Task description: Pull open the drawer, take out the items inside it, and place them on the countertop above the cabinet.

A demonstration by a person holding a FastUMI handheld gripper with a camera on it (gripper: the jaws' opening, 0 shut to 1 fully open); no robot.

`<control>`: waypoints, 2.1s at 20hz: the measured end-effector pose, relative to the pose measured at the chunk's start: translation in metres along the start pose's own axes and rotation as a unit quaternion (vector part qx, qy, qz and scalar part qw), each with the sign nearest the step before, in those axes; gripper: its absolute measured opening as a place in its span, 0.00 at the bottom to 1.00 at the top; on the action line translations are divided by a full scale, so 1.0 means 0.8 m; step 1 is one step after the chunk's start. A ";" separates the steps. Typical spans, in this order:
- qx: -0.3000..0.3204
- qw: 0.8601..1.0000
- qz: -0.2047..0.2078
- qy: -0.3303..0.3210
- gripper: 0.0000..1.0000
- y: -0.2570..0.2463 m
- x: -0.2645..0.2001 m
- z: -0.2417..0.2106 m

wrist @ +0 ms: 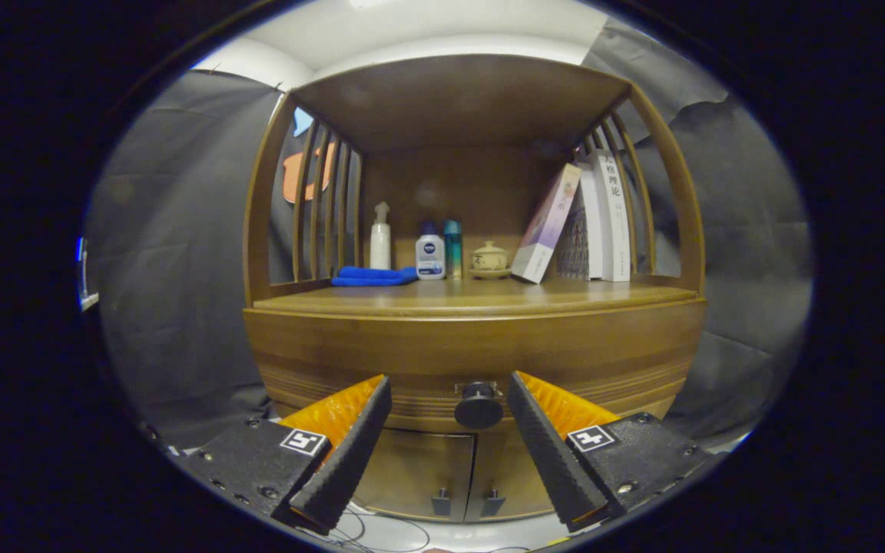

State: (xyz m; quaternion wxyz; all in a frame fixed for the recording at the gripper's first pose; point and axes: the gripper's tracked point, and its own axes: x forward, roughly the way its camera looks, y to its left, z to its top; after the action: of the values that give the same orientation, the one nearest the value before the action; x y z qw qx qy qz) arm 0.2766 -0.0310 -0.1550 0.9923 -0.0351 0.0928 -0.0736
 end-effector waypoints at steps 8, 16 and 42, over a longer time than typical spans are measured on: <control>0.045 0.998 -0.037 0.037 0.82 -0.031 0.052 -0.034; 0.061 0.996 -0.052 0.038 0.49 -0.030 0.059 -0.043; 0.040 0.997 0.000 0.071 0.36 -0.020 -0.154 -0.086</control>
State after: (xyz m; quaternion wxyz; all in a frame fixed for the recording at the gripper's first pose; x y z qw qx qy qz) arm 0.1417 -0.0317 -0.1988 0.9838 0.0101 0.1602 -0.0800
